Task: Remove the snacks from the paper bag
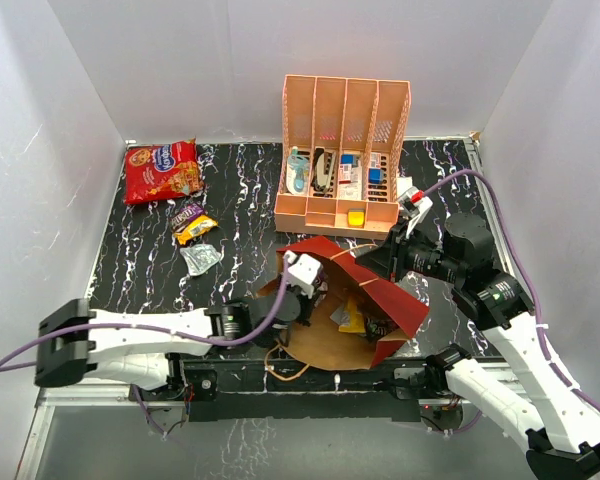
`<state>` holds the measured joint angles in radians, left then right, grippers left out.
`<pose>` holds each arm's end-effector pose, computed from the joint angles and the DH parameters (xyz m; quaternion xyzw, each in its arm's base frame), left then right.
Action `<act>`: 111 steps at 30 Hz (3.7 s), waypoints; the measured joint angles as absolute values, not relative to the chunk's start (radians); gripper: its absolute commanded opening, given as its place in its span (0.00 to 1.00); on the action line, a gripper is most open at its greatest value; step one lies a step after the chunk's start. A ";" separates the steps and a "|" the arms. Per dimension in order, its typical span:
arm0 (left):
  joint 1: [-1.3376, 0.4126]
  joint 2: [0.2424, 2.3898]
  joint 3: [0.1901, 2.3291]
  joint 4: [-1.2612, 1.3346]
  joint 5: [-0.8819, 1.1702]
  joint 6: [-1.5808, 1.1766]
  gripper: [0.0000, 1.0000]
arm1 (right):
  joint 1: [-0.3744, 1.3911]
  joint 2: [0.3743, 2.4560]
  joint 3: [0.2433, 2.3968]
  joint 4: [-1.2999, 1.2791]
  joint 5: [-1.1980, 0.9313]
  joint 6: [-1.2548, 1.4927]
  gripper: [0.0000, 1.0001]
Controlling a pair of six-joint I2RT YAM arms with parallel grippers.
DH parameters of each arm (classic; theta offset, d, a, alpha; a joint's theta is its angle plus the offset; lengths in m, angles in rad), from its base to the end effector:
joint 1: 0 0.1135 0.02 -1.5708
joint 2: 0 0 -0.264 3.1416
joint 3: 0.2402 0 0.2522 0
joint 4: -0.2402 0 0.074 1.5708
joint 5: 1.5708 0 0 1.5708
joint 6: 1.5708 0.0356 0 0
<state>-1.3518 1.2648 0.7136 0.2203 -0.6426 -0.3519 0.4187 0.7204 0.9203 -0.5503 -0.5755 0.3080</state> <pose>0.0811 -0.2662 0.2548 0.2092 0.7657 -0.2455 0.5565 0.1267 0.0776 0.3594 -0.2058 0.7756 0.4127 0.4309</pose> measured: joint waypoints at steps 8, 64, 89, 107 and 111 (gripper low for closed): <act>-1.351 0.974 0.704 0.081 -0.422 -0.340 0.09 | 0.419 0.715 0.920 -0.550 -0.569 0.308 0.08; -0.925 0.935 0.877 -0.442 -1.043 -0.147 0.00 | 0.419 0.662 0.900 -0.551 -0.538 0.313 0.08; -0.586 1.335 0.822 -0.671 -0.632 -0.654 0.26 | 0.419 0.636 0.900 -0.558 -0.479 0.312 0.08; -0.566 1.253 1.062 -0.646 -0.340 -0.564 0.88 | 0.419 0.678 1.168 -0.728 -0.088 0.184 0.08; -0.566 1.195 1.071 -0.637 -0.296 -0.540 0.90 | 0.419 0.702 1.254 -0.753 -0.049 0.103 0.08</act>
